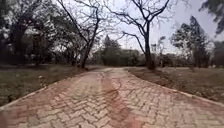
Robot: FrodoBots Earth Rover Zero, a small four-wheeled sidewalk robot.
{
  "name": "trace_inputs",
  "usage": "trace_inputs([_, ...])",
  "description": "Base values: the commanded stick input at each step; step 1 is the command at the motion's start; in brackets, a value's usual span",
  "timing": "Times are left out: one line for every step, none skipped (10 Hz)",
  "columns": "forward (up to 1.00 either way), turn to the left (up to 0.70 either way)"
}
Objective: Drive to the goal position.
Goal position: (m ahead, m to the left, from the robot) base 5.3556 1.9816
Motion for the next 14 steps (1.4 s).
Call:
trace_inputs([0.7, 0.0])
trace_inputs([0.7, 0.0])
trace_inputs([0.7, 0.0])
trace_inputs([0.7, 0.0])
trace_inputs([0.7, 0.0])
trace_inputs([0.7, 0.0])
trace_inputs([0.7, 0.0])
trace_inputs([0.7, 0.0])
trace_inputs([0.7, 0.0])
trace_inputs([0.7, 0.0])
trace_inputs([0.7, 0.0])
trace_inputs([0.7, 0.0])
trace_inputs([0.7, 0.0])
trace_inputs([0.7, 0.21])
